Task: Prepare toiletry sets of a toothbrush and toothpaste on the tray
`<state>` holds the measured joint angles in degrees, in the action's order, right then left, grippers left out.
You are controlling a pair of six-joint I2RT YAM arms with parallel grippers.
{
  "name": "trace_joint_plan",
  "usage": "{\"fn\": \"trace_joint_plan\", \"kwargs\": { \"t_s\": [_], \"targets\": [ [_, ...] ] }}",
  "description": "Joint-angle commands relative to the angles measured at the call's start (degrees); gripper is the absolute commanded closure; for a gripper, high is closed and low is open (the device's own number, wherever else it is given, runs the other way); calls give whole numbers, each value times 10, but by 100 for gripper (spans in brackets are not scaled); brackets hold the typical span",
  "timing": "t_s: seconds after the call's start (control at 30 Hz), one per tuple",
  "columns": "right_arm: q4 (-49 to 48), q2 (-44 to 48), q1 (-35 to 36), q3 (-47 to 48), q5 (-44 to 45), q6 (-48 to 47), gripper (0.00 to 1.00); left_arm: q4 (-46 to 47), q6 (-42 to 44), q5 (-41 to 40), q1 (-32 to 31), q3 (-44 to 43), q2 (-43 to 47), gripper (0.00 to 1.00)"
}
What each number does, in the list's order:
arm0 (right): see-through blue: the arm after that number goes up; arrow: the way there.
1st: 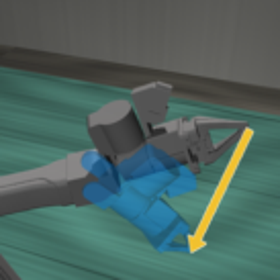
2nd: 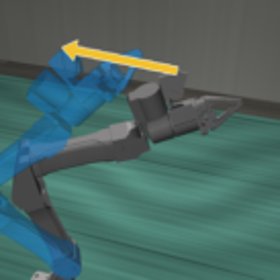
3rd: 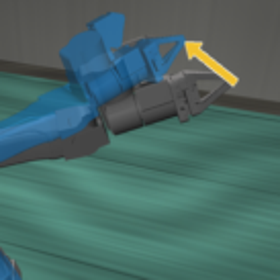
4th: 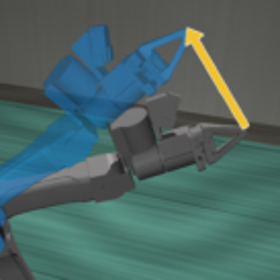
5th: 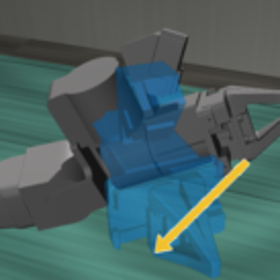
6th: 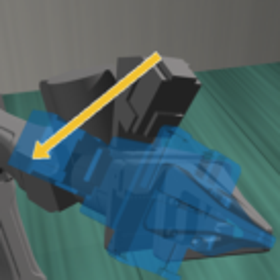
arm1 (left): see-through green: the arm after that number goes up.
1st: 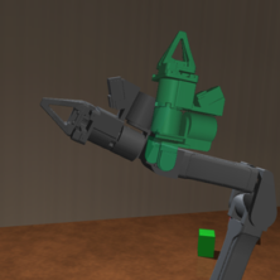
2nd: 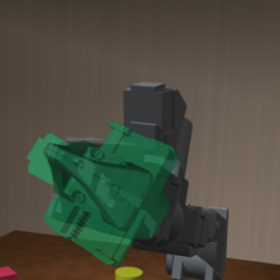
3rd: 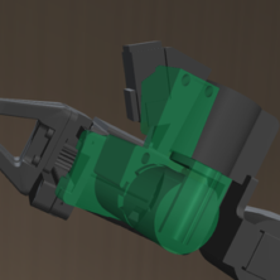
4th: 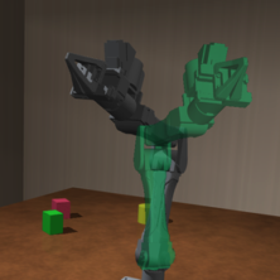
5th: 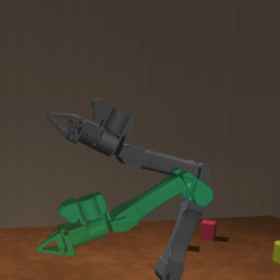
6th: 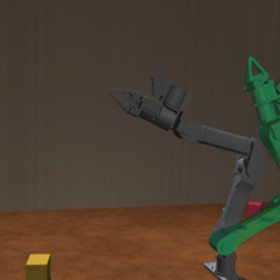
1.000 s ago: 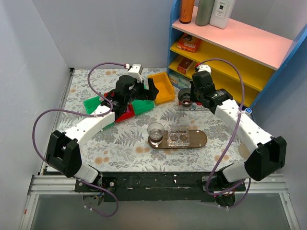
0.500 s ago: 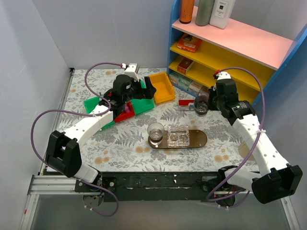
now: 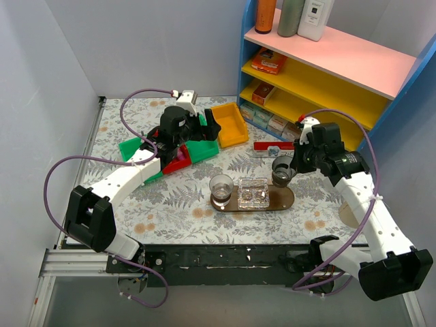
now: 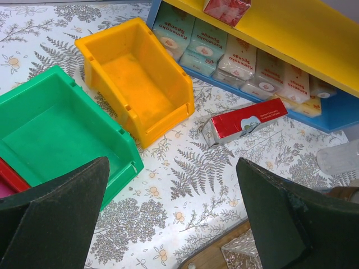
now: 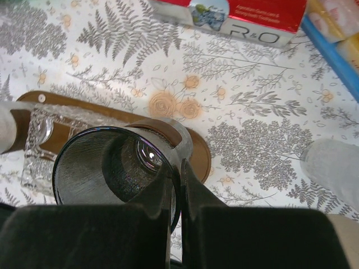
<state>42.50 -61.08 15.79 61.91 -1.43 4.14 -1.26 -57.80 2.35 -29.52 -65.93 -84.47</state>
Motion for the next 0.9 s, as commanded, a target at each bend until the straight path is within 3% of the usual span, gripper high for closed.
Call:
{"fn": "trace_joint_plan", "kwargs": {
  "t_s": [0.0,0.27,0.5,0.67,0.87],
  "targets": [
    [-1,25,-3,3,-66,-32,99,7,11,-4,-1,6,30,2],
    [13,39,-1,-4,-56,-40,99,10,14,25,-1,5,29,2],
    [6,25,0,-6,-51,-78,99,10,57,166,-51,-14,17,2],
    [-4,18,3,-3,-47,-108,99,26,12,333,-73,-42,-15,2],
    [-22,10,3,-4,-62,-124,99,30,-24,381,-113,-79,-49,3]
  ]
}}
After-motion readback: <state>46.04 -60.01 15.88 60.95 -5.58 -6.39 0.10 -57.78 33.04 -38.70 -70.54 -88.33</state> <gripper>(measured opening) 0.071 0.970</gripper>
